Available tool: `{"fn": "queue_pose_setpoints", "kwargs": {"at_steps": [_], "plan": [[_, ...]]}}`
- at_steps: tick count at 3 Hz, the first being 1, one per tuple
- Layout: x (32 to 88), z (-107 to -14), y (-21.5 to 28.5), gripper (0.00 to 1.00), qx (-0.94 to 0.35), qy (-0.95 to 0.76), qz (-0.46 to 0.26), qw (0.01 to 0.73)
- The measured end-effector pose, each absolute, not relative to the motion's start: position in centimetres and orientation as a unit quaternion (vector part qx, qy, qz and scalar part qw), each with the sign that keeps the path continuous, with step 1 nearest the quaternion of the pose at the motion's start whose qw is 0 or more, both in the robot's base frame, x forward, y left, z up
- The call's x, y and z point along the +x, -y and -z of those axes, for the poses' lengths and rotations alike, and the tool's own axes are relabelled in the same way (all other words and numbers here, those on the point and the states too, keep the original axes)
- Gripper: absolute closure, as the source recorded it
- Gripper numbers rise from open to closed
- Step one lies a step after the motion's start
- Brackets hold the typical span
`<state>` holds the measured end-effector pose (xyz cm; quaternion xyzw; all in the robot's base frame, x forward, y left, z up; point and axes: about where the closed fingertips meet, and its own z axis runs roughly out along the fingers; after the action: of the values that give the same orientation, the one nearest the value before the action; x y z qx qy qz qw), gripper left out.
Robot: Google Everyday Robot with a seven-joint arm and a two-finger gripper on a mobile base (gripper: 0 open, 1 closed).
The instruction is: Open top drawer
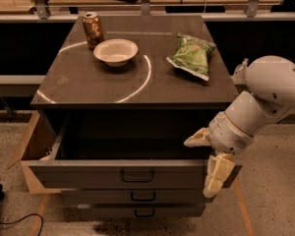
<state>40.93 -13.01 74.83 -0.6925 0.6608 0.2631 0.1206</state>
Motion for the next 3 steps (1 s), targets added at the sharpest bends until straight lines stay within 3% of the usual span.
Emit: {"fn": "queue_pose_setpoints", "kwargs": {"at_steps": [2,3], "plan": [[45.4,-75.4,13.5,0.65,-0.676,-0.686,-0.213,0.166],[48.8,-75.0,13.5,0.95,-0.665,-0.697,-0.172,0.207]]}}
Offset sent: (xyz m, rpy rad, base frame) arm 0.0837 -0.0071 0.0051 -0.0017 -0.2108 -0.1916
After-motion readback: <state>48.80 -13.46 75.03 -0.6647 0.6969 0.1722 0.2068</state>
